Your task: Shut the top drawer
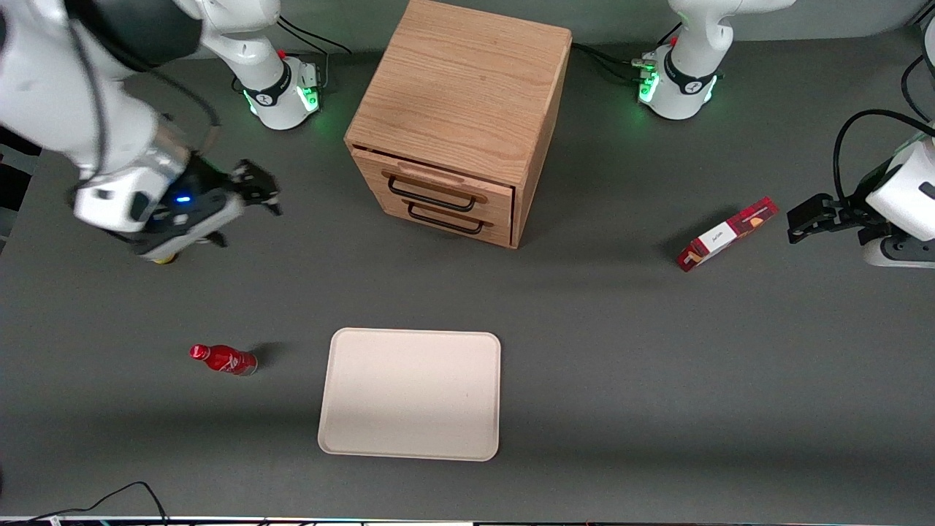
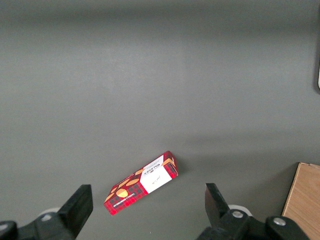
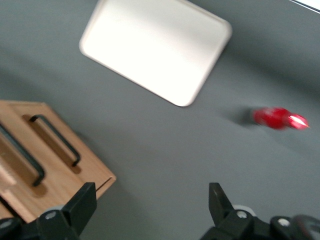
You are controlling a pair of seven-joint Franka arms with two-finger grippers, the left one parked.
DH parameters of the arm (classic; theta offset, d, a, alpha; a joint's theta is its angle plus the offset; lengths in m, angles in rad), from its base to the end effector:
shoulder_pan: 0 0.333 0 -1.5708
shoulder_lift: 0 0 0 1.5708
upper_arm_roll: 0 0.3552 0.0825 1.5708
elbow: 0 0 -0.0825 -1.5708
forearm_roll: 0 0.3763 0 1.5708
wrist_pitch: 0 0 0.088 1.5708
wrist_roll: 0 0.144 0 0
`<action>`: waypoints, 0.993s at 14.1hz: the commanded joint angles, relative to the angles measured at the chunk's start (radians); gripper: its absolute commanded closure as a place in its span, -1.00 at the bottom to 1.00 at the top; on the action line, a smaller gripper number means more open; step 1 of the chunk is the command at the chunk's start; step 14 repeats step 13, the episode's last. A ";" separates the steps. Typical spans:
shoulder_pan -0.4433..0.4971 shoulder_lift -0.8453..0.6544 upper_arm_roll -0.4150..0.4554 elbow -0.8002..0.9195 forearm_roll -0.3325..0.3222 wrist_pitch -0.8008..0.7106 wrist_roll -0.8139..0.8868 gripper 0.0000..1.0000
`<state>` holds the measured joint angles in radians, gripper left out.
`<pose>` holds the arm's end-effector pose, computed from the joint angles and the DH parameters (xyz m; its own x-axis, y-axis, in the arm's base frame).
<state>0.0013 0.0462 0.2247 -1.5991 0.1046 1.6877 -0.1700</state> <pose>0.5569 0.1393 0.5996 0.9260 0.3724 0.0615 0.3770 -0.9202 -0.1055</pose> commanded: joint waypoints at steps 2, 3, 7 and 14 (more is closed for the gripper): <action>-0.015 -0.034 -0.120 0.001 -0.006 -0.090 0.109 -1.00; -0.017 -0.034 -0.146 0.019 -0.037 -0.112 0.110 -1.00; -0.049 -0.054 -0.154 0.045 -0.094 -0.174 0.176 -1.00; -0.070 -0.052 -0.153 0.050 -0.128 -0.174 0.196 -1.00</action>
